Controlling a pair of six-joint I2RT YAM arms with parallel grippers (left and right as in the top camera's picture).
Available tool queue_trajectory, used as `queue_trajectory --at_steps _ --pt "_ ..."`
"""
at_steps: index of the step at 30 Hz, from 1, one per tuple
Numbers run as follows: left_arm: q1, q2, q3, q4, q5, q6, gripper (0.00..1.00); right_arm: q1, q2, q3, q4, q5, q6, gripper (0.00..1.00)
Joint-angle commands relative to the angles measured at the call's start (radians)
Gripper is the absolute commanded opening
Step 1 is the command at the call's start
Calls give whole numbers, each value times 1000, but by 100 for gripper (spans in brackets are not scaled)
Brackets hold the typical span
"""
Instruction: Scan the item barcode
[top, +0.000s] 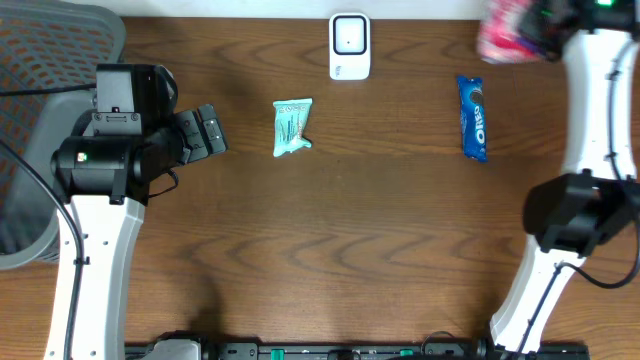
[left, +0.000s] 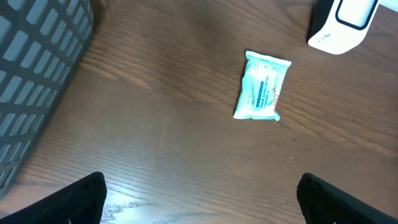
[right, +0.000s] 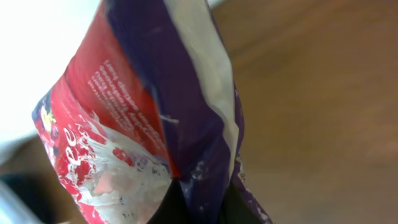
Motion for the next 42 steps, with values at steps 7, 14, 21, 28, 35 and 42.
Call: queue_trajectory --at_steps 7,14,21,28,35,42 --pt "3 -2 1 -2 -5 -2 98 -243 106 2 37 60 -246 1" --pt "3 -2 1 -2 -5 -2 98 -367 185 2 187 64 -342 43" --pt "3 -2 1 -2 -5 -2 98 -402 206 2 159 -77 -316 88" --pt "3 -2 1 -2 -5 -2 98 -335 206 2 30 -607 -336 84" --pt "3 -2 1 -2 -5 -2 98 -185 208 1 -167 -606 -447 80" --pt "3 -2 1 -2 -5 -2 98 -45 208 -67 -208 -344 -409 75"
